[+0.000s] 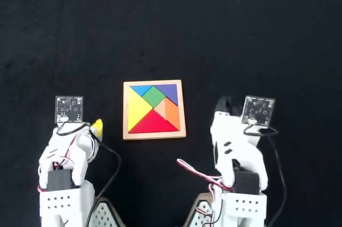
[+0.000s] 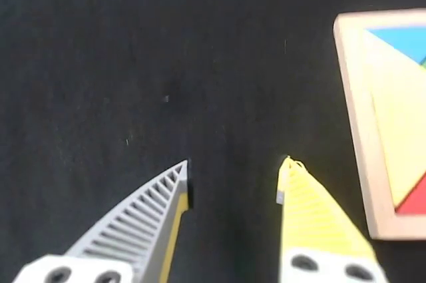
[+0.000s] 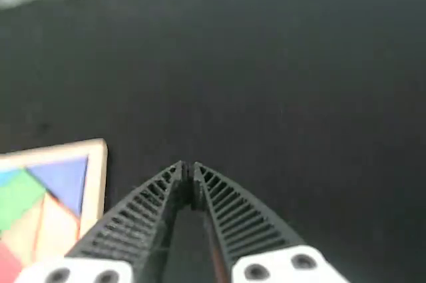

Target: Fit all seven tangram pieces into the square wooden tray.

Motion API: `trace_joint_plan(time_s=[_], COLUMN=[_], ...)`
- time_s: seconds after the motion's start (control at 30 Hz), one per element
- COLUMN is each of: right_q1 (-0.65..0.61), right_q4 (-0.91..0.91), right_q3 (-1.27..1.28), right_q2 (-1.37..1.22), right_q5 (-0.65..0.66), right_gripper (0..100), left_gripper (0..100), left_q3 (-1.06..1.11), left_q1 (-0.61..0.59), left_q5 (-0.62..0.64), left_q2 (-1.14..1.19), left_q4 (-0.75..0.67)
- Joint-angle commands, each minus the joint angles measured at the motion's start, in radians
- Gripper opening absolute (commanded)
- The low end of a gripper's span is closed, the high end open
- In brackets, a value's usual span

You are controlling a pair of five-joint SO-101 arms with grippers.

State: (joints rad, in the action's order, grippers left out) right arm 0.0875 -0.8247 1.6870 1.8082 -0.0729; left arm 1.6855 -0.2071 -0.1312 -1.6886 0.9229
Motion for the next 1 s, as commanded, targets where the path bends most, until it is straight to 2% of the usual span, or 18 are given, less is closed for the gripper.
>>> trace_joint_plan(time_s=[0.0, 0.27, 0.97], right_q1=[0.018, 0.020, 0.025], right_q4=[-0.193, -0.479, -0.480], right_q3=[-0.002, -0.002, -0.002], right_q2=[0.085, 0.085, 0.085], right_q5=[0.008, 0.014, 0.014], right_gripper=[1.6, 1.4, 1.2], left_gripper=[22, 22, 22], left_q3=[0.022, 0.019, 0.015], left_q1=[-0.010, -0.004, -0.010], left_q5=[-0.009, -0.014, -0.015], left_q2=[-0.009, -0.009, -0.011], left_q4=[0.054, 0.230, 0.239])
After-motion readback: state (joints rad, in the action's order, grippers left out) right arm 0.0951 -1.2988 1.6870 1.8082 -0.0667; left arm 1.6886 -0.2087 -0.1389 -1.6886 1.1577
